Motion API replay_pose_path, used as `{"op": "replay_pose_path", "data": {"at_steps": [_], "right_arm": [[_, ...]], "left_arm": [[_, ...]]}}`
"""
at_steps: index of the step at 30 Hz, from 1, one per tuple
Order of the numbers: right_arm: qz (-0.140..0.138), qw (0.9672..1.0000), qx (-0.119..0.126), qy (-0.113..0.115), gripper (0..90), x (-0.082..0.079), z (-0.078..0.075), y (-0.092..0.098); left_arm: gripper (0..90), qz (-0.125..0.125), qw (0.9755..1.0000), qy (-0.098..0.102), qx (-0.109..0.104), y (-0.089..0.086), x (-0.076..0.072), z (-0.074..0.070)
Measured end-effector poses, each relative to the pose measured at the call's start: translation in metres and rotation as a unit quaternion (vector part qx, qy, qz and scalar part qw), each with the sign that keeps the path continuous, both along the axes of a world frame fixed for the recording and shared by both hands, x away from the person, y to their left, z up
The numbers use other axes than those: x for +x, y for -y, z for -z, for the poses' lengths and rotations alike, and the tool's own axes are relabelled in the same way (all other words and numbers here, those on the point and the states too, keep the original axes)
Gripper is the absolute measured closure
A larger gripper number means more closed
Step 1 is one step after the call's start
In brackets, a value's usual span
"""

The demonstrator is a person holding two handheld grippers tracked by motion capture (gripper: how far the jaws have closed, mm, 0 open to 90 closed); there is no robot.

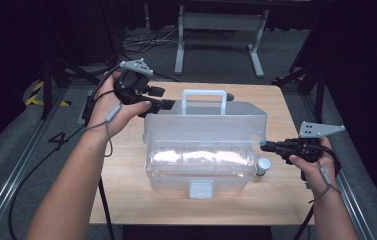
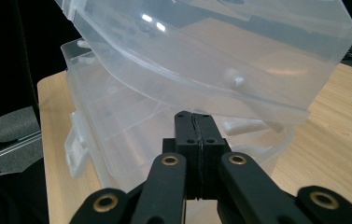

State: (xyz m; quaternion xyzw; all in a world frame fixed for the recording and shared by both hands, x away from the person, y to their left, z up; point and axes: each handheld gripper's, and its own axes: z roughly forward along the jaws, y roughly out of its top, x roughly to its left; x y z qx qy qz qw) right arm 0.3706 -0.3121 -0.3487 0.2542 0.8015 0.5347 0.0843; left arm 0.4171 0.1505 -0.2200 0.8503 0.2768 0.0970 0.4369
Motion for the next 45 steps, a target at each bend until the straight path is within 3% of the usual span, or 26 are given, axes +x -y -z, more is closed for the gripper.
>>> {"op": "replay_pose_path", "data": {"at_steps": [14,28,35,39,41,45], "right_arm": [[0.019,0.9996,0.017,0.012,90.0,0.008,-0.006,-0.001],[0.053,0.9976,0.028,0.034,90.0,0.008,-0.009,-0.005],[0.064,0.9967,0.034,0.037,90.0,0.009,-0.009,-0.006],[0.07,0.9961,0.035,0.04,90.0,0.008,-0.009,-0.007],[0.071,0.9959,0.036,0.042,90.0,0.008,-0.009,-0.007],[0.074,0.9956,0.037,0.045,90.0,0.008,-0.009,-0.007]], "left_arm": [[44.9,-0.014,0.9997,0.008,-0.017,-0.027,-0.027,0.001],[46.9,-0.008,0.9989,0.018,-0.043,-0.035,-0.05,0.01],[53.5,0.0,0.9985,0.017,-0.052,-0.037,-0.059,0.019],[65.4,-0.003,0.9979,0.019,-0.061,-0.038,-0.065,0.028],[67.4,0.0,0.9972,0.016,-0.073,-0.039,-0.067,0.034],[73.9,0.005,0.9969,0.016,-0.077,-0.04,-0.069,0.044]]}}
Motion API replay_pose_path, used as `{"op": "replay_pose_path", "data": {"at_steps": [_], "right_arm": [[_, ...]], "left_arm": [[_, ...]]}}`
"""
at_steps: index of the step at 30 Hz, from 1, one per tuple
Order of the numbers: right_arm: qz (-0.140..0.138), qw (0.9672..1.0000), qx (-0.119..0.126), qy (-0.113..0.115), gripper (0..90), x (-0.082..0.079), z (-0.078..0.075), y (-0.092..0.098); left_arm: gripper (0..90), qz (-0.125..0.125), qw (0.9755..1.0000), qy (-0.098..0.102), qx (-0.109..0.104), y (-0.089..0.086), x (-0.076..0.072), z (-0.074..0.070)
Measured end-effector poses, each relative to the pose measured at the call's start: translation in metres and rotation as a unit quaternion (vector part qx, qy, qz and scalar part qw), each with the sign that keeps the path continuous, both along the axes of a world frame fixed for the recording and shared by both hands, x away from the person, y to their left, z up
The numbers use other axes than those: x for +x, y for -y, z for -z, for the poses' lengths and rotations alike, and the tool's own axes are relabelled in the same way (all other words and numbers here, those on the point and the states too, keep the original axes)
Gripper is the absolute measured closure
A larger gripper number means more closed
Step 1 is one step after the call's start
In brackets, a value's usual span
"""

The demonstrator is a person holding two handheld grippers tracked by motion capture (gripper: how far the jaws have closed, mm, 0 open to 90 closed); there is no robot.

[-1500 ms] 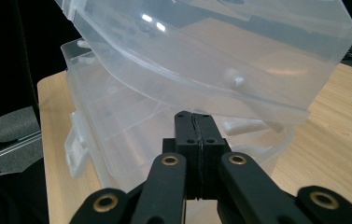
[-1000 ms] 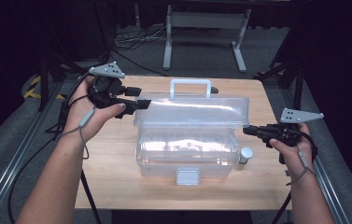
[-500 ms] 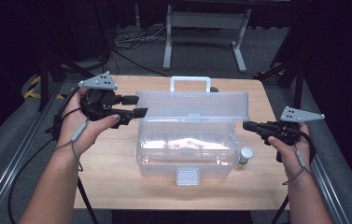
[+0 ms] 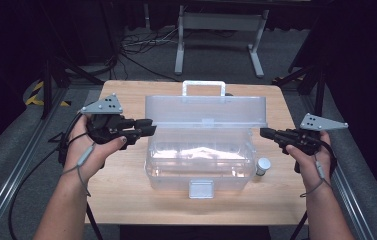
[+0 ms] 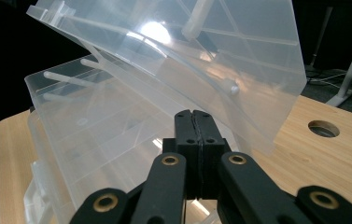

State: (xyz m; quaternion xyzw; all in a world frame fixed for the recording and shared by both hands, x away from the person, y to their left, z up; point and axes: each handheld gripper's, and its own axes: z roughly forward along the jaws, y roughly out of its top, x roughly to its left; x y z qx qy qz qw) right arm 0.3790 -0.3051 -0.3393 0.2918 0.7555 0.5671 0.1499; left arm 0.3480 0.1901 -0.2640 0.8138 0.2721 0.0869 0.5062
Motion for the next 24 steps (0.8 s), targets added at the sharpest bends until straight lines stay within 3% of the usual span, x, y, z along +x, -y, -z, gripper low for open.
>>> {"op": "replay_pose_path", "data": {"at_steps": [6,10,13,24], "right_arm": [[0.003,1.0,0.006,0.004,90.0,0.001,0.001,-0.001],[0.005,1.0,0.007,0.006,90.0,0.001,0.001,-0.001],[0.006,0.9999,0.007,0.008,90.0,0.001,0.002,-0.002],[0.005,0.9999,0.004,0.011,90.0,0.0,0.004,-0.006]], "left_arm": [[81.7,-0.007,1.0,0.001,-0.006,0.002,-0.001,0.018],[85.4,-0.021,0.9997,0.014,0.001,0.004,-0.001,0.027],[87.9,-0.029,0.9993,0.022,-0.007,0.005,0.001,0.034],[88.9,-0.069,0.9958,0.053,-0.029,0.007,0.005,0.056]]}}
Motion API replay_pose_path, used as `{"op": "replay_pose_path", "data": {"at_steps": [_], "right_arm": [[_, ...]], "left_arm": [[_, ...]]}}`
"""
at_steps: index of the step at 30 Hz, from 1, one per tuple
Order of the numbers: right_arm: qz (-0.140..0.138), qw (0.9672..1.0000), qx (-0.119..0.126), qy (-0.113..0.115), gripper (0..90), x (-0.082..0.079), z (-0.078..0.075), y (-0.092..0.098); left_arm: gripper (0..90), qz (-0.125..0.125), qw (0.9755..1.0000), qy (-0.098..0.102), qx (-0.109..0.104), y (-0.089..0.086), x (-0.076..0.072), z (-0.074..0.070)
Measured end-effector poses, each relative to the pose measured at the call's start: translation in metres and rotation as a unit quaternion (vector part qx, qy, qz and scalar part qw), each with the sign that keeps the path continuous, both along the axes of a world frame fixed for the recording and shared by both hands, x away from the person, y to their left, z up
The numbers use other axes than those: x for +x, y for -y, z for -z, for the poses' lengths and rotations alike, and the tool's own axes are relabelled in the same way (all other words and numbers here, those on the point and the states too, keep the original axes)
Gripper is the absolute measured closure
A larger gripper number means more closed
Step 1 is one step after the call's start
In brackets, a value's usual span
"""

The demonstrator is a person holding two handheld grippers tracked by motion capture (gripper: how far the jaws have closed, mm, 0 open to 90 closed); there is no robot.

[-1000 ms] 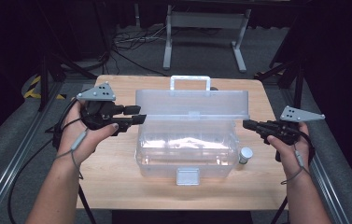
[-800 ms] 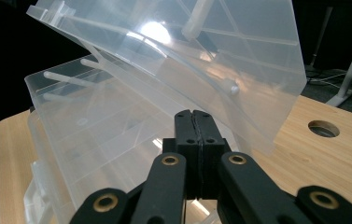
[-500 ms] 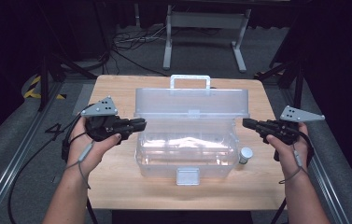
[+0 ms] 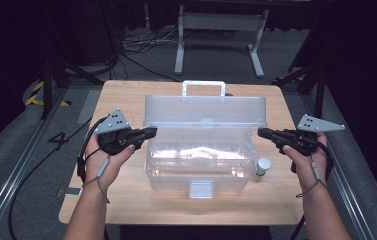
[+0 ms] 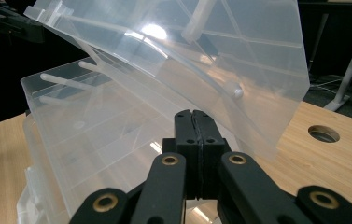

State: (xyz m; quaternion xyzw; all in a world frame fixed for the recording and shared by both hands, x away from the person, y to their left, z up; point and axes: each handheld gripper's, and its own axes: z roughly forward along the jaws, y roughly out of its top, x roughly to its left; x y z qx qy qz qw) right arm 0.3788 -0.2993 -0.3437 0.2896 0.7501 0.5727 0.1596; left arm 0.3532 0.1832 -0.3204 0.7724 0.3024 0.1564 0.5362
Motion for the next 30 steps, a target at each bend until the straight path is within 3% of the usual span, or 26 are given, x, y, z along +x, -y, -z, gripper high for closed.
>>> {"op": "replay_pose_path", "data": {"at_steps": [3,7,15,20,30], "right_arm": [[0.001,1.0,0.0,0.002,90.0,-0.001,0.001,0.0],[0.001,1.0,0.002,0.004,90.0,-0.002,0.002,-0.001],[-0.004,1.0,0.0,0.007,90.0,-0.003,0.004,-0.003],[-0.012,0.9999,0.008,0.005,90.0,-0.002,0.007,-0.003],[-0.01,0.9999,0.003,0.003,90.0,-0.002,0.01,-0.004]], "left_arm": [[88.2,-0.002,1.0,-0.006,0.0,0.001,0.003,0.005],[87.6,-0.02,0.9998,0.0,-0.002,0.001,0.004,0.008],[87.1,-0.028,0.9996,0.001,-0.004,0.002,0.007,0.013],[85.9,-0.023,0.9994,-0.013,-0.022,0.001,0.009,0.016],[85.7,-0.024,0.9993,-0.028,-0.008,-0.001,0.011,0.018]]}}
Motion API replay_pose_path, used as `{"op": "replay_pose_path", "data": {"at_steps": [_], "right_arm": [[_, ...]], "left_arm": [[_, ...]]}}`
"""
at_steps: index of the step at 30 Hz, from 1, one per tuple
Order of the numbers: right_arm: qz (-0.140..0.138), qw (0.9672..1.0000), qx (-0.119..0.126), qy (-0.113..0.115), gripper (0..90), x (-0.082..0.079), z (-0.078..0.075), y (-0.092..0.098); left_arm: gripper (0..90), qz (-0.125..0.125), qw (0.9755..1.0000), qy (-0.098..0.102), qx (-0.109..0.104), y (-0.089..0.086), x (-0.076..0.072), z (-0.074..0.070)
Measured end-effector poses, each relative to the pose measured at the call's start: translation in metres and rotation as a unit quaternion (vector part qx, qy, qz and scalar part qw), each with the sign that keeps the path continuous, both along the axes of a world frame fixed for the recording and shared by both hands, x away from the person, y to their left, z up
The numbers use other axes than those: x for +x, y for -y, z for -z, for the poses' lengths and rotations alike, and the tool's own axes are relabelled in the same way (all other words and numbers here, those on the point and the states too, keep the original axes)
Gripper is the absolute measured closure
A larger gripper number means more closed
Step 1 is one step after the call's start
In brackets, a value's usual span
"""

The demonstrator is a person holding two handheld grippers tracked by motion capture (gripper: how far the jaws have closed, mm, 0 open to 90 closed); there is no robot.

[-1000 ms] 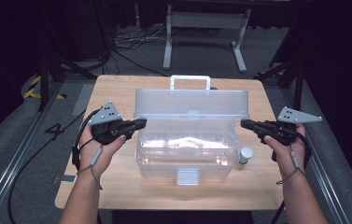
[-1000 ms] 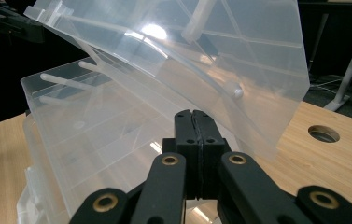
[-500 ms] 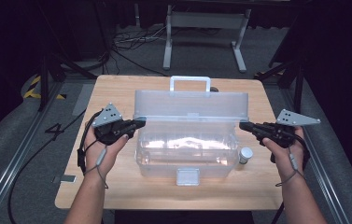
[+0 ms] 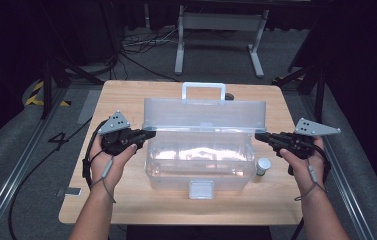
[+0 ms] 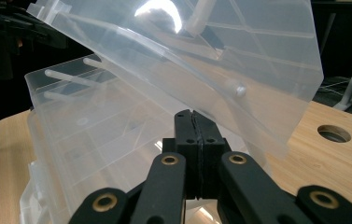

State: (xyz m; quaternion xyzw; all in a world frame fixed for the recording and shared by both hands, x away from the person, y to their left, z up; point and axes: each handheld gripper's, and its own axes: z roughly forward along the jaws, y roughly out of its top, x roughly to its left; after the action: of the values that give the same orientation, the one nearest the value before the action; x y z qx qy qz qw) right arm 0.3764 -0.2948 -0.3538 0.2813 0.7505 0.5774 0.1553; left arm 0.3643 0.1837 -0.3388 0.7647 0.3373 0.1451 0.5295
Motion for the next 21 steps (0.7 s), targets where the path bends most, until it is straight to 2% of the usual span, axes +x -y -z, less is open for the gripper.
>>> {"op": "replay_pose_path", "data": {"at_steps": [5,9,18,21], "right_arm": [[0.001,1.0,0.0,-0.002,90.0,-0.0018,0.0,0.0],[0.003,1.0,-0.002,-0.002,90.0,-0.0024,0.0005,-0.0002],[0.008,1.0,-0.004,-0.002,90.0,-0.006,0.001,0.0001],[0.016,0.9998,-0.012,0.0,89.8,-0.0087,0.0013,0.0025]], "left_arm": [[85.1,0.001,0.9999,0.011,-0.011,0.0023,0.0005,0.0027],[85.0,-0.005,0.9999,0.013,-0.01,0.0029,-0.0003,0.003],[87.1,-0.012,0.9998,0.008,-0.01,0.0019,0.0009,0.0015],[88.3,-0.011,0.9999,0.006,-0.011,0.0009,0.0028,0.0005]]}}
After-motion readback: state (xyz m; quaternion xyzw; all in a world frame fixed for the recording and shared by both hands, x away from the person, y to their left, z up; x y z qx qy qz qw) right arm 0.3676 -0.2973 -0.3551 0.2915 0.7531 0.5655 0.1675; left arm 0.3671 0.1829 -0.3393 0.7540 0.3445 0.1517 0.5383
